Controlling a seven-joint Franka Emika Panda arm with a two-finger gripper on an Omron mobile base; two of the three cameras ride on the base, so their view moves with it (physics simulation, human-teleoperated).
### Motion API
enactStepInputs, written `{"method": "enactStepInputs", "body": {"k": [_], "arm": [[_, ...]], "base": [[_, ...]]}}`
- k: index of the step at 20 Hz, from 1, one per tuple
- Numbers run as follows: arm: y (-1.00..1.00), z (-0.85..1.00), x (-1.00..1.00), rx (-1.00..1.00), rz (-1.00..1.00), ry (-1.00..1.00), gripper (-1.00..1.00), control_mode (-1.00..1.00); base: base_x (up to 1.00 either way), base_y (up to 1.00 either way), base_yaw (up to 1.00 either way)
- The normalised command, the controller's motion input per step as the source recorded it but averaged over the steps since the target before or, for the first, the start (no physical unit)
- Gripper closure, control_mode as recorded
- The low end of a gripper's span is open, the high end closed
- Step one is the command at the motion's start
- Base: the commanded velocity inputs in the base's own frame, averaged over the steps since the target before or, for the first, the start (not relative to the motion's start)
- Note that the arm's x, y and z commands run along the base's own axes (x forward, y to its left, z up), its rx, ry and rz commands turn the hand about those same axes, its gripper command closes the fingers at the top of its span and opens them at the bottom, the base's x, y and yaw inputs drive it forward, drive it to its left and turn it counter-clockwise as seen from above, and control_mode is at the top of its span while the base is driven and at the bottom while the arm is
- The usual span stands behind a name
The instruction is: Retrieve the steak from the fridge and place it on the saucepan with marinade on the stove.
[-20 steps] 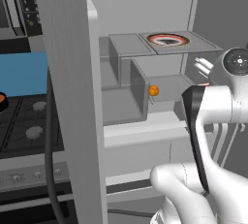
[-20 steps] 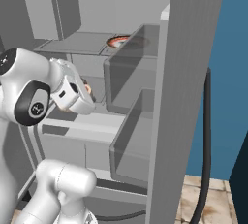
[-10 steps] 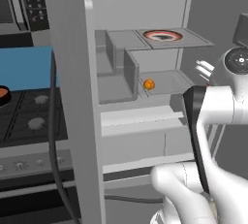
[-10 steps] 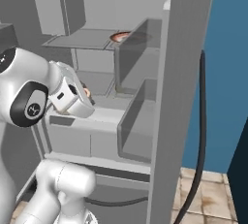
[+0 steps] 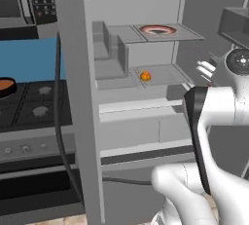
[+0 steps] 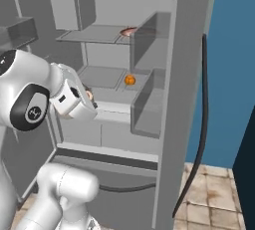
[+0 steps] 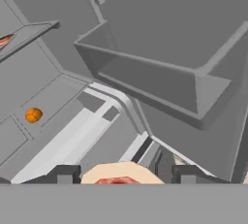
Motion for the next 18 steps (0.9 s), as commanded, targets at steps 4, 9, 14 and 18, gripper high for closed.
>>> {"method": "enactStepInputs", "body": {"k": [4,9,14,18], "arm": [[0.00,0.00,0.00,0.00,0.00,0.00,1.00,1.00],[0.00,0.00,0.00,0.00,0.00,0.00,1.00,1.00],[0.00,0.00,0.00,0.00,0.00,0.00,1.00,1.00],[0.00,0.00,0.00,0.00,0.00,0.00,1.00,1.00]], "base": [[-0.46,0.25,0.02],[-0.63,0.24,0.05],[-0.67,0.18,0.11],[-0.62,0.05,0.19]]}}
